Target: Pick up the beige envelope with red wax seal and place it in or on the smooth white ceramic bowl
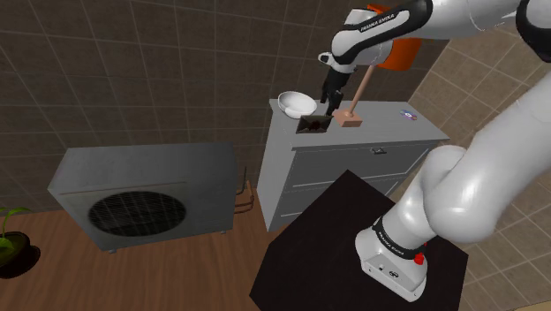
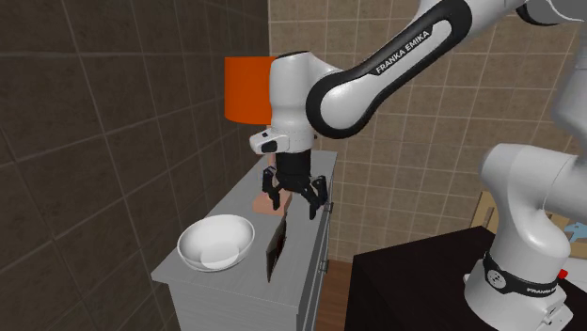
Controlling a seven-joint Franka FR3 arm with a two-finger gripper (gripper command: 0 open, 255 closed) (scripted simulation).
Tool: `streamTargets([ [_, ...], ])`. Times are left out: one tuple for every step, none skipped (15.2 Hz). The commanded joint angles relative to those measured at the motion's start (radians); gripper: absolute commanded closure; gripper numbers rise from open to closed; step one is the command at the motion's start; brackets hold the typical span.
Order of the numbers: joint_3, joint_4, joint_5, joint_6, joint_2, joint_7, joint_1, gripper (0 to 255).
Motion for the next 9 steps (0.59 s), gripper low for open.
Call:
streamTargets([
  [-0.022, 0.044, 0.089, 0.03, 0.112, -0.144, 0.012, 0],
  [-0.022, 0.068, 0.137, 0.04, 0.169, -0.212, 0.008, 0],
  [-0.013, 0.093, 0.183, 0.048, 0.224, -0.278, -0.003, 0],
  [0.002, 0.12, 0.225, 0.055, 0.277, -0.34, -0.02, 0],
  [0.016, 0.138, 0.249, 0.058, 0.31, -0.377, -0.034, 0],
  [0.023, 0.134, 0.258, 0.07, 0.32, -0.383, -0.04, 0],
  [0.029, 0.13, 0.268, 0.081, 0.33, -0.389, -0.045, 0],
  [0.034, 0.127, 0.278, 0.092, 0.34, -0.396, -0.049, 0],
  [0.038, 0.124, 0.288, 0.103, 0.35, -0.403, -0.053, 0],
])
